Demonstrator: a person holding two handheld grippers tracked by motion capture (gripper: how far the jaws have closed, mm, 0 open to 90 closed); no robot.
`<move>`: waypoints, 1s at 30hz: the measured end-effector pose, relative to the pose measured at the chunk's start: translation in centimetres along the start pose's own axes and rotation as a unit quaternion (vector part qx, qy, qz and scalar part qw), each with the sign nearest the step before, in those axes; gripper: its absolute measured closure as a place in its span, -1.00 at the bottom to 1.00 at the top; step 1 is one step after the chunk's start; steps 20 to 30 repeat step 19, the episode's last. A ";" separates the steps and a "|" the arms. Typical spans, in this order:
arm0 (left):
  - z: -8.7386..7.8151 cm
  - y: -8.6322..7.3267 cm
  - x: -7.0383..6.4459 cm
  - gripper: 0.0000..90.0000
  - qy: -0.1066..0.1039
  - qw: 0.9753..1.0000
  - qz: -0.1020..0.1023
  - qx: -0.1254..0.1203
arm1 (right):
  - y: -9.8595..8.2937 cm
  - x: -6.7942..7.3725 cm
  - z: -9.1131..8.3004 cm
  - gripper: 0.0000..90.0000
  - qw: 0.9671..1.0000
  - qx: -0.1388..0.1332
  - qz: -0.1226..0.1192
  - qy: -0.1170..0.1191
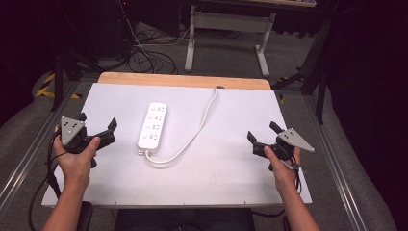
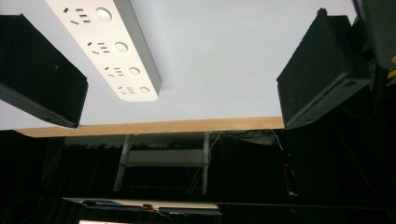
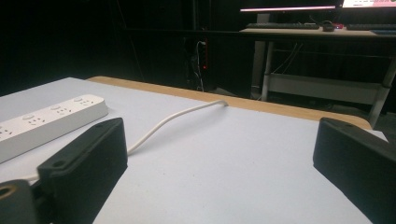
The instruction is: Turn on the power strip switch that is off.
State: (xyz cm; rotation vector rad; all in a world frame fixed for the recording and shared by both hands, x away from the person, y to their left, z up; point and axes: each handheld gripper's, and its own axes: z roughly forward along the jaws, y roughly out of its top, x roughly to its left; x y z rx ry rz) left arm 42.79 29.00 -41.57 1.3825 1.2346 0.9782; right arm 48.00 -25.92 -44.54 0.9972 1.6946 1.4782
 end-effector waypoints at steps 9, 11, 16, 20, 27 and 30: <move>0.0 -0.1 0.2 -0.92 -0.002 1.000 0.003 0.001 | -0.1 0.1 0.1 -0.95 1.000 0.004 -0.003 -0.001; 0.0 -0.1 0.2 -0.92 -0.003 1.000 0.002 0.001 | -0.1 0.1 0.1 -0.95 1.000 0.004 -0.004 0.000; 0.1 -0.2 0.2 -0.92 -0.003 1.000 0.004 0.002 | -0.1 0.1 0.1 -0.95 1.000 0.004 -0.005 0.002; 0.1 -0.2 0.2 -0.91 -0.003 1.000 0.005 0.004 | -0.1 0.1 0.1 -0.95 1.000 0.006 -0.008 0.002; 0.1 -0.2 0.2 -0.91 -0.003 1.000 0.005 0.004 | -0.1 0.1 0.1 -0.95 1.000 0.006 -0.008 0.002; 0.1 -0.2 0.2 -0.91 -0.003 1.000 0.005 0.004 | -0.1 0.1 0.1 -0.95 1.000 0.006 -0.008 0.002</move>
